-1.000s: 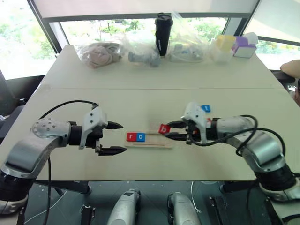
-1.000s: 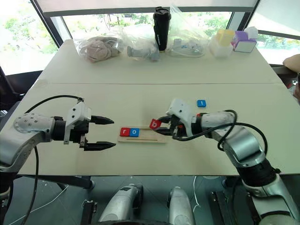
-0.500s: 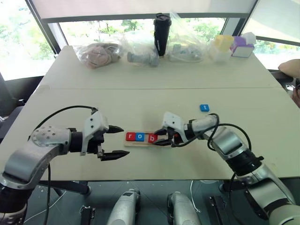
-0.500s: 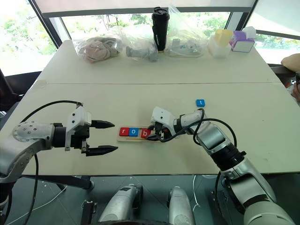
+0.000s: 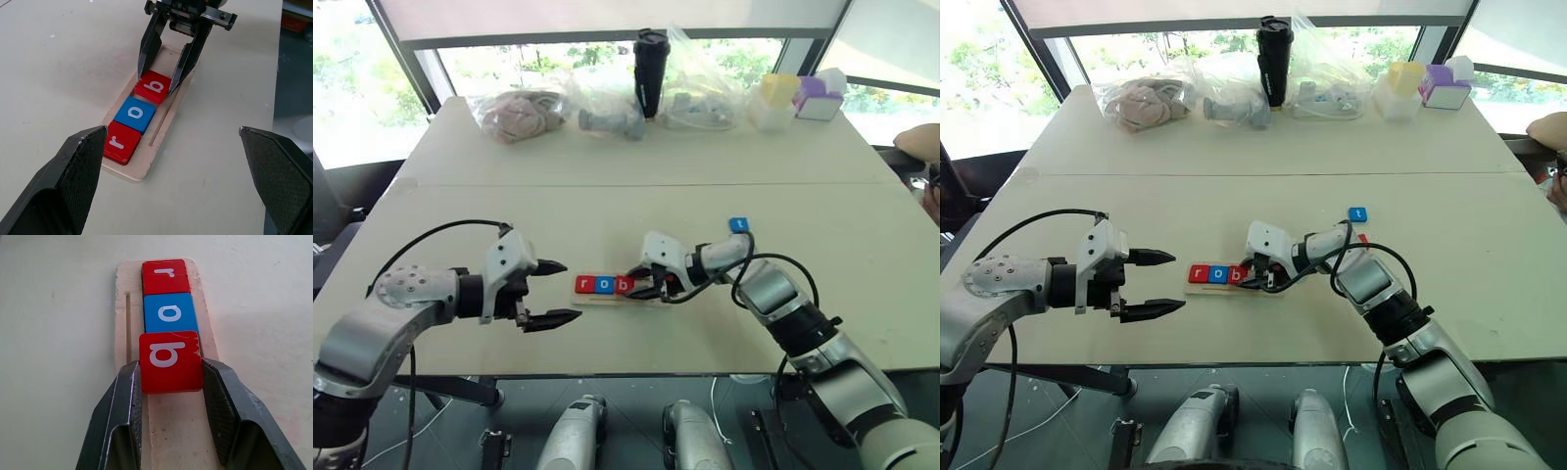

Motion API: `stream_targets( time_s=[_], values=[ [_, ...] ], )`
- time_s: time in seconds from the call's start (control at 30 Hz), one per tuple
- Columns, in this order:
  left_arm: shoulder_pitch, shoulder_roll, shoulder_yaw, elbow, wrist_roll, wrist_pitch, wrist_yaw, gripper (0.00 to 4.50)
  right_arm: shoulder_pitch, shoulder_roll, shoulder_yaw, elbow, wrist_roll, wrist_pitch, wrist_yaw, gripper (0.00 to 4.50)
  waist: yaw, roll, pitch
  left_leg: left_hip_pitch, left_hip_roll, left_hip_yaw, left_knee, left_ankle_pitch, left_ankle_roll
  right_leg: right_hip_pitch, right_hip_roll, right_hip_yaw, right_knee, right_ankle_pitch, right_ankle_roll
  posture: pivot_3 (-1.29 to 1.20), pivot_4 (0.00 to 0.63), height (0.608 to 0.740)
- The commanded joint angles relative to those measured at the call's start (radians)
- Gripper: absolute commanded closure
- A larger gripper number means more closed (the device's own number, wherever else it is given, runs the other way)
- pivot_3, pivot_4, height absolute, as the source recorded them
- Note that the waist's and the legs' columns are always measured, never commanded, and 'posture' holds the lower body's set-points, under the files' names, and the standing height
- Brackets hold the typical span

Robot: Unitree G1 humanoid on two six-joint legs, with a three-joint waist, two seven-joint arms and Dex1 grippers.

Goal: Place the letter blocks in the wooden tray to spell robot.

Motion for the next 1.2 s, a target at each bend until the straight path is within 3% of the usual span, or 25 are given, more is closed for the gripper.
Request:
stream_targets(
  time_s=[0.03,0.2,0.43,1.2],
  values=[
    [-0.009,0.009,0.015,-0.008,0.008,-0.019,-0.001,0.0,-0.02,0.015,-0.012,-0.011,-0.006,-0.013,0.006,3.35,0.0,0.0,0.0,0.0,0.0,0.0,0.0,0.0,0.0,0.0,0.0,0.0,0.0,0.0,0.0,0.0,0.15,0.74],
    [-0.011,0.003,0.011,-0.007,0.013,-0.023,-0.001,0.0,-0.025,0.035,-0.018,0.003,-0.017,-0.018,-0.007,3.35,-0.002,0.0,0.0,0.0,0.0,0.0,0.0,0.0,0.0,0.0,0.0,0.0,0.0,0.0,0.0,0.0,0.15,0.74],
    [-0.02,-0.01,0.006,-0.002,0.016,-0.028,0.007,0.0,-0.039,0.047,-0.028,0.034,-0.037,-0.042,-0.022,0.03,-0.003,0.0,0.0,0.0,0.0,0.0,0.0,0.0,0.0,-0.001,0.0,0.0,0.001,0.0,0.0,0.0,0.15,0.74],
    [-0.037,-0.023,-0.009,0.009,0.025,-0.034,0.011,0.0,-0.038,0.052,-0.082,-0.027,-0.026,-0.039,-0.03,0.03,-0.005,0.0,0.0,0.0,0.0,0.0,0.0,0.001,-0.001,-0.001,0.001,0.0,0.001,0.0,0.0,0.0,0.15,0.74]
  ],
)
